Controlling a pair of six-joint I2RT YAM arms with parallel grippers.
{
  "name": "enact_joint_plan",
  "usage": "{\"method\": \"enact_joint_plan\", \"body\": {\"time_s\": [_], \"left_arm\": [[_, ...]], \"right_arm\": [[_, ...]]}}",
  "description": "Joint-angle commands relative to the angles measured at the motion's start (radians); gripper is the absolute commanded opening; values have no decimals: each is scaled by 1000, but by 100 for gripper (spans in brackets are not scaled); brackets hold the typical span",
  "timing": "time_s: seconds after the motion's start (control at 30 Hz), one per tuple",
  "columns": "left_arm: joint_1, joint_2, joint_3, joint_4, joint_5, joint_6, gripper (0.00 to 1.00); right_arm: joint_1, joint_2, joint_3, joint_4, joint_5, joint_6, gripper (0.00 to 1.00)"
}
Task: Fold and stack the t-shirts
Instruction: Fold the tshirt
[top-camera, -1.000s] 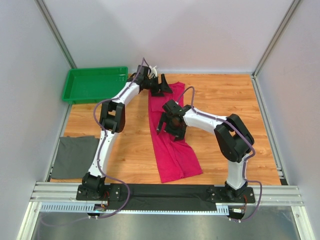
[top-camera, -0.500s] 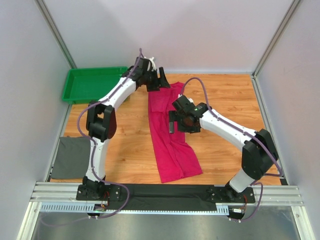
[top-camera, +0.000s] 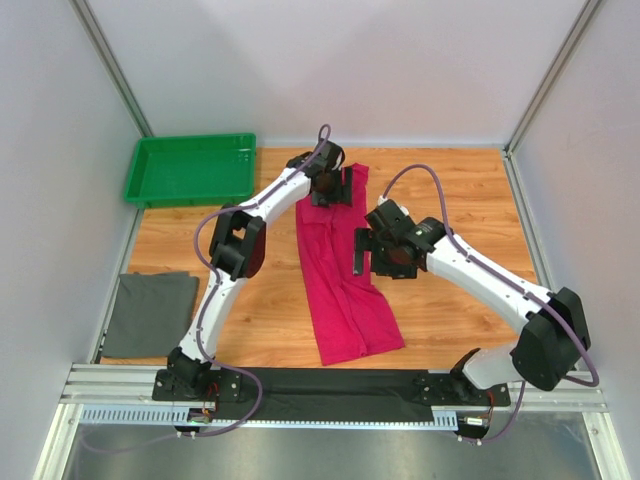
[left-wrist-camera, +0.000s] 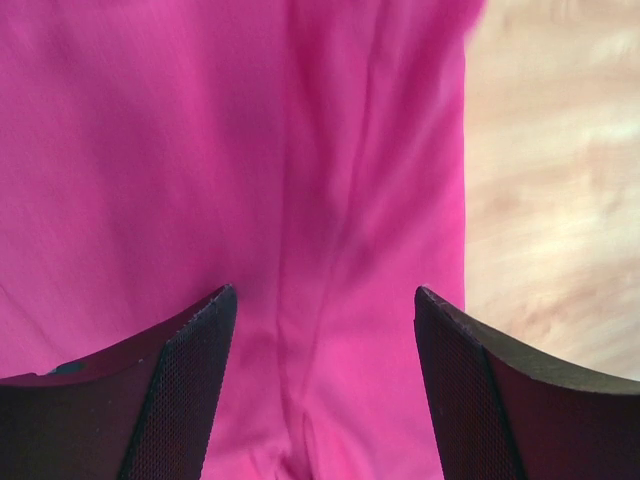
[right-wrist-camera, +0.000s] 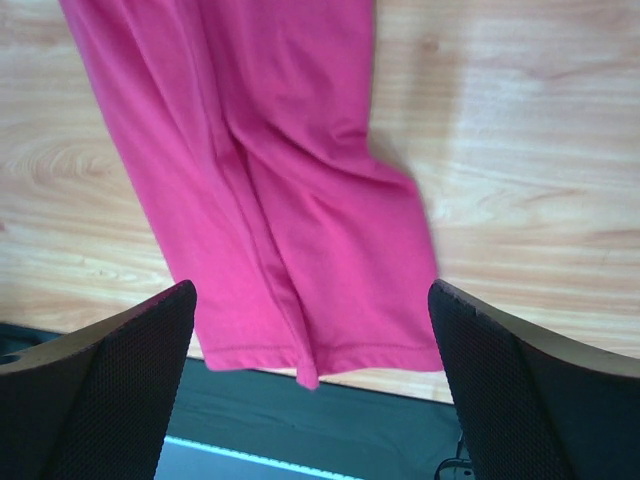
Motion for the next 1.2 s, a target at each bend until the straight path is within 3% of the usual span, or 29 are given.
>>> {"method": "enact_joint_plan", "body": {"time_s": [0.0, 0.13, 0.43, 0.63, 0.97, 1.17], "left_arm": [[40, 146, 122, -76, 76, -21, 78], [45, 136, 103, 67, 162, -50, 77], [37, 90, 133, 136, 150, -44, 81], [52, 172, 136, 213, 242, -90, 80], [95, 255, 145, 346, 326, -232, 79], [106, 266, 174, 312, 319, -232, 79]], "right_arm": [[34, -50, -45, 61, -57, 46, 100], [117, 5, -13, 30, 6, 6, 100], [202, 174, -28, 9, 55, 50, 100], [254, 294, 29, 17, 81, 61, 100], [312, 345, -40, 72, 23, 149, 100], [344, 385, -69, 95, -52, 207, 100]]}}
